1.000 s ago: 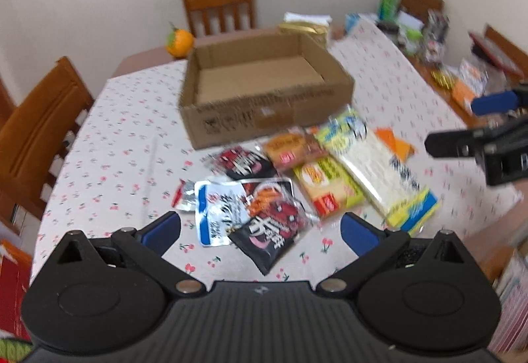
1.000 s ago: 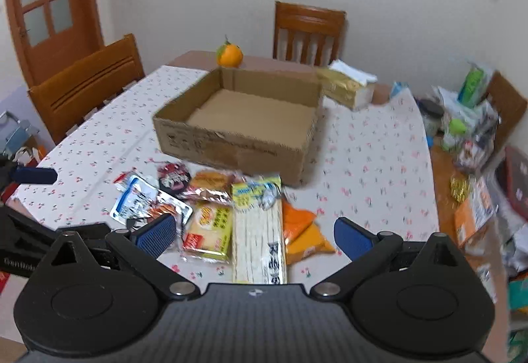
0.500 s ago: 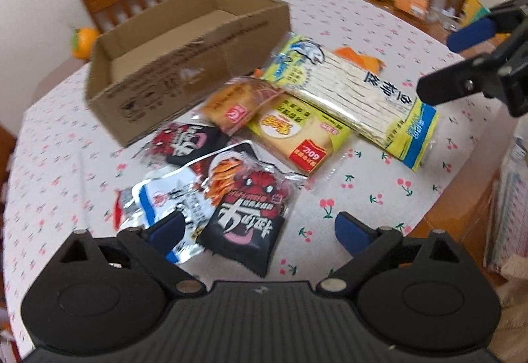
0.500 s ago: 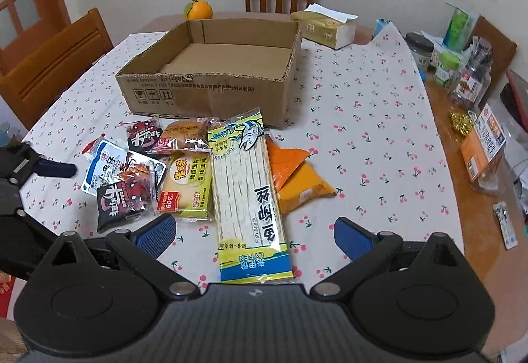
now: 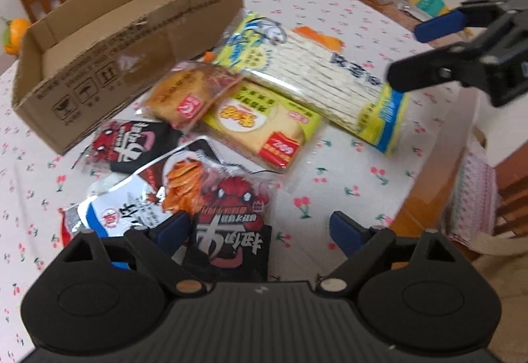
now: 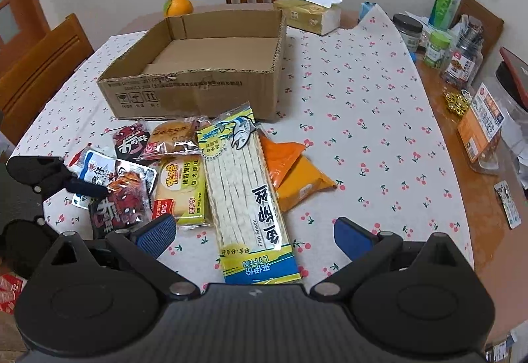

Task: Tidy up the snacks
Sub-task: 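Grasp the red-and-black snack bag with the left tool while the right tool approaches, then grasp the white fish-snack bag with the right tool while the left tool holds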

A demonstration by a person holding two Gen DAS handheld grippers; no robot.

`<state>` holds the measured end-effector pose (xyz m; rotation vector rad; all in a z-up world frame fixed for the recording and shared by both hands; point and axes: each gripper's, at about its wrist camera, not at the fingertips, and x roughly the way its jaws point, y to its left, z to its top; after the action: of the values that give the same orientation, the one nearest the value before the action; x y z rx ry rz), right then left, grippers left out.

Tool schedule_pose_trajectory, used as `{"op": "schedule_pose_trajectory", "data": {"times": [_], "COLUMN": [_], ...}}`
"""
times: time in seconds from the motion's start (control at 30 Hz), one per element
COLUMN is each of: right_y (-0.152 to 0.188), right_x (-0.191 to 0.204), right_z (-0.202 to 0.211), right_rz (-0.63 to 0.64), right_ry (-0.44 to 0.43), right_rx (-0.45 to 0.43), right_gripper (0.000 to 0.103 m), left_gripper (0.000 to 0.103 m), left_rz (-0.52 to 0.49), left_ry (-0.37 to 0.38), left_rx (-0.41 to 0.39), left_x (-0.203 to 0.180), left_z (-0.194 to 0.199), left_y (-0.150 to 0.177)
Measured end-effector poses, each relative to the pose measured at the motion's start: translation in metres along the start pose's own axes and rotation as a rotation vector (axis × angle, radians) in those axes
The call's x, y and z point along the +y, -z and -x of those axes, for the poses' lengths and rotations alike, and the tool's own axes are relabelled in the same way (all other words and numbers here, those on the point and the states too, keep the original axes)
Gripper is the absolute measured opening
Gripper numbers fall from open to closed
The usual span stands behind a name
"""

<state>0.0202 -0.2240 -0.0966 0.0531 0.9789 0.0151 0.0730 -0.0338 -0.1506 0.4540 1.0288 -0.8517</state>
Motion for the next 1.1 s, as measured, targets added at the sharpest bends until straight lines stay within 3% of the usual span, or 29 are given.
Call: {"op": "schedule_pose_trajectory", "data": {"times": [0.1,0.2,0.3,0.4,0.47,0.87,1.0,1.1], "right_y": [-0.001,-0.003,-0.003,-0.004,-0.004,0.009,0.015,0.017], "right_x": [-0.001,0.000,0.001,0.002,0.003,0.028,0.042,0.046], "right_z": [-0.002,-0.003,-0.002,-0.003,-0.004,-0.036,-0.050,-0.057], "right_rz": [-0.009,-0.008,-0.002,0.010,0.025,0.323,0.426,0.457], "right_ry": [-0.004,-0.005,-0.011,-0.016,-0.010,0.084,0.116,0.135], "right_rx": [0.003,0.002,-0.006,-0.013,-0.014,0.001,0.015,0.017], "right_gripper": [0.103,0.103,0.103,0.103,0.103,0.102,0.087,0.083], "left_gripper": [0.086,0.079,0.065,0.059,0.048,0.045,0.045,0.045], "left_rz": [-0.024,-0.015,-0.013,0.006,0.026,0.139,0.147,0.156], "left_ry": [-0.034,-0.020,-0.016,-0.029,-0.037,-0.042,-0.046,-0.045], "left_rx": [-0.004,-0.009,0.014,0.001,-0.006,-0.025,-0.027,-0.031], "left_x": [0.004,0.008,0.007,0.007,0.008,0.013,0.011,0.011], "left_z": [-0.004,-0.004,-0.005,-0.005,-0.003,0.007,0.009,0.010], "left_y": [-0.002,-0.004,-0.002,0.001,0.002,0.011,0.013,0.013]}}
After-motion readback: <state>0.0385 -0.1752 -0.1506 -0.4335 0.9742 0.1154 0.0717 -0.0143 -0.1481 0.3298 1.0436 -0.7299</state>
